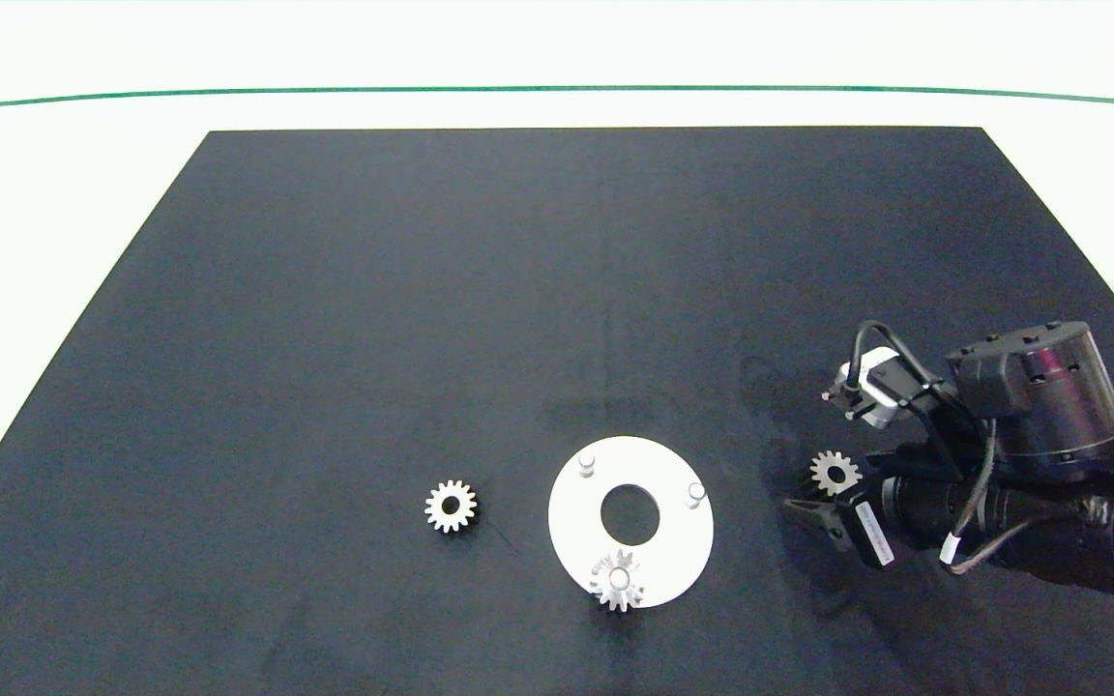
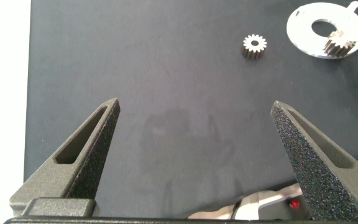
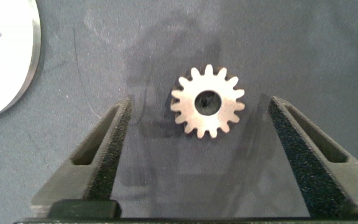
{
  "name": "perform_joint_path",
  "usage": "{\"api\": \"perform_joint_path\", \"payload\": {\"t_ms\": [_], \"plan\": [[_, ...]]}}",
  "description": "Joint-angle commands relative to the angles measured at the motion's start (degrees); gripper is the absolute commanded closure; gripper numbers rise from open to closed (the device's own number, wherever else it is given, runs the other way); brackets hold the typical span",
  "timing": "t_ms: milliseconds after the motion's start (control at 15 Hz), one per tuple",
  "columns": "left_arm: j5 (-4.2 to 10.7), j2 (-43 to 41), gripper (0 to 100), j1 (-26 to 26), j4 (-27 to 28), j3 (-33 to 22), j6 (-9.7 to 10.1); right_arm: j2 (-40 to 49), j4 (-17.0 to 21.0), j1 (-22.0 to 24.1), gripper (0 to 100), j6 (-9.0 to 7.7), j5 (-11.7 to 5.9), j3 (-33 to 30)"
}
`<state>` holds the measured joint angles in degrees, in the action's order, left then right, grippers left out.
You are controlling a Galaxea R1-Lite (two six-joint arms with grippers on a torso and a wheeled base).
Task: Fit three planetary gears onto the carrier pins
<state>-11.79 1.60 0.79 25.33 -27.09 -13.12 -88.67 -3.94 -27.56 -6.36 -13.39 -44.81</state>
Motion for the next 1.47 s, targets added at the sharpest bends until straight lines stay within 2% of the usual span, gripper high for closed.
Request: {"api": "perform_joint_path", "payload": {"t_ms": [67, 1467], "plan": [[-0.08, 0.2, 0, 0.0, 0.2, -0.5, -0.07, -0.2, 0.0, 0.0, 18, -0.05, -0.06, -0.1], [-0.08, 0.2, 0, 0.0, 0.2, -0.5, -0.07, -2.5, -2.8, 0.3, 60, 0.39, 0.03, -0.2]]}}
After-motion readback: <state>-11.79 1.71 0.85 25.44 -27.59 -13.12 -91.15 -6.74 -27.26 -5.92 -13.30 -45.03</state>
